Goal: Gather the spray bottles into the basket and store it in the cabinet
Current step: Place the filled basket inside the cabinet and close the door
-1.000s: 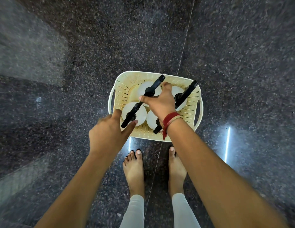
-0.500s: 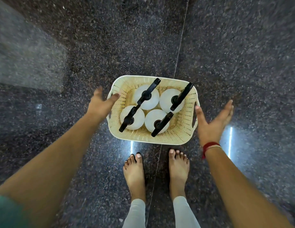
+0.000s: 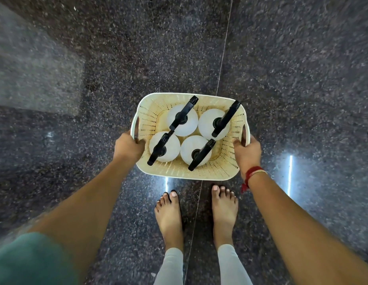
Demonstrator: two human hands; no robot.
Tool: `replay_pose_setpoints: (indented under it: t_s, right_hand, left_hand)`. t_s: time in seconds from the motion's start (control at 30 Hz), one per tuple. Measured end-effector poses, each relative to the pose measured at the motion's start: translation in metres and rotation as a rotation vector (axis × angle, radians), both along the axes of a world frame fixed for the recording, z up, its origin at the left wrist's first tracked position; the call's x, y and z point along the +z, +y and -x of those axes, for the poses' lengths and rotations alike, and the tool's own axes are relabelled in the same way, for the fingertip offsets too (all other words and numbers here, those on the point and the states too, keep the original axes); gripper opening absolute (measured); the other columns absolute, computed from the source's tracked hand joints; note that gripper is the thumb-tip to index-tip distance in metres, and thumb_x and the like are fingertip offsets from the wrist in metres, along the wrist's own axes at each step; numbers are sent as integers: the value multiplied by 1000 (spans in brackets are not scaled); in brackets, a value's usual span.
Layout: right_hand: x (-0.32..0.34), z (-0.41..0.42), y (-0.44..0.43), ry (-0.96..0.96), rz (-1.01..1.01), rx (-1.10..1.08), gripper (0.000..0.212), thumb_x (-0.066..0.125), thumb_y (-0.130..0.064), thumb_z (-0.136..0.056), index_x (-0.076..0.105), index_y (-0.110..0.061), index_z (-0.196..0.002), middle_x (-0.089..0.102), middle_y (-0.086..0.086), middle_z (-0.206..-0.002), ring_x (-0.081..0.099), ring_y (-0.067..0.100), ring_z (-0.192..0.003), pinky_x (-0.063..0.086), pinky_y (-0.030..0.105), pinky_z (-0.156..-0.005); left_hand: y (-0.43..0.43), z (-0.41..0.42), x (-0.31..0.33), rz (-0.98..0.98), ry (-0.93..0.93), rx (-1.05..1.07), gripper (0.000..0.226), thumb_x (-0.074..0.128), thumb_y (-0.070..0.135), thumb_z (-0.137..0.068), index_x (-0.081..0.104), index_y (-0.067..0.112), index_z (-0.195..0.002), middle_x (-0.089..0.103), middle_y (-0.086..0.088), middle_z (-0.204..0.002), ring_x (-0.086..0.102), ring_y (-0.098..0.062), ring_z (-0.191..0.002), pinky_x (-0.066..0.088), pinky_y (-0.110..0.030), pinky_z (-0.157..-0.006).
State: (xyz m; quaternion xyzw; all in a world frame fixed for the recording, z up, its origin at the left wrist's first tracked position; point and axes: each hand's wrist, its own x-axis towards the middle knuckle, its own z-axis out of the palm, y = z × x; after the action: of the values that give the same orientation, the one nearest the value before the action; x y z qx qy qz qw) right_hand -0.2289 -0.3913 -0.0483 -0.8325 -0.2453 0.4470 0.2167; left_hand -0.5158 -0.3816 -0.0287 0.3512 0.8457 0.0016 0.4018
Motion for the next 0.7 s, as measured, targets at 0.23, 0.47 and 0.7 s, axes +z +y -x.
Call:
replay_pose_setpoints:
  t_s: [0.23, 0.47, 0.7]
  right_hand:
    - [0, 12, -23, -123, -6, -12, 22, 59, -8, -84, 67, -8, -105, 70, 14, -94, 67, 31, -87, 53, 35, -78]
    - [3, 6, -22, -226, 52, 147, 29, 54, -3, -86, 63, -6, -113, 69, 20, -101, 64, 36, -91, 52, 37, -80]
    - [36, 2, -15, -216, 88, 176, 27, 53, -2, -86, 63, -4, -111, 69, 20, -99, 65, 36, -92, 54, 44, -84]
  left_hand:
    - [0, 1, -5, -58, 51, -66, 22, 56, 8, -84, 67, 2, -101, 69, -17, -91, 60, -29, -75, 46, -30, -66]
    - [-5, -2, -6, -114, 69, -91, 6, 55, 5, -83, 61, 6, -82, 56, -7, -70, 55, -28, -65, 44, -30, -61]
    - [-2, -8, 24, -98, 77, -134, 5, 55, 3, -83, 56, 8, -82, 51, -6, -67, 51, -26, -63, 42, -30, -59]
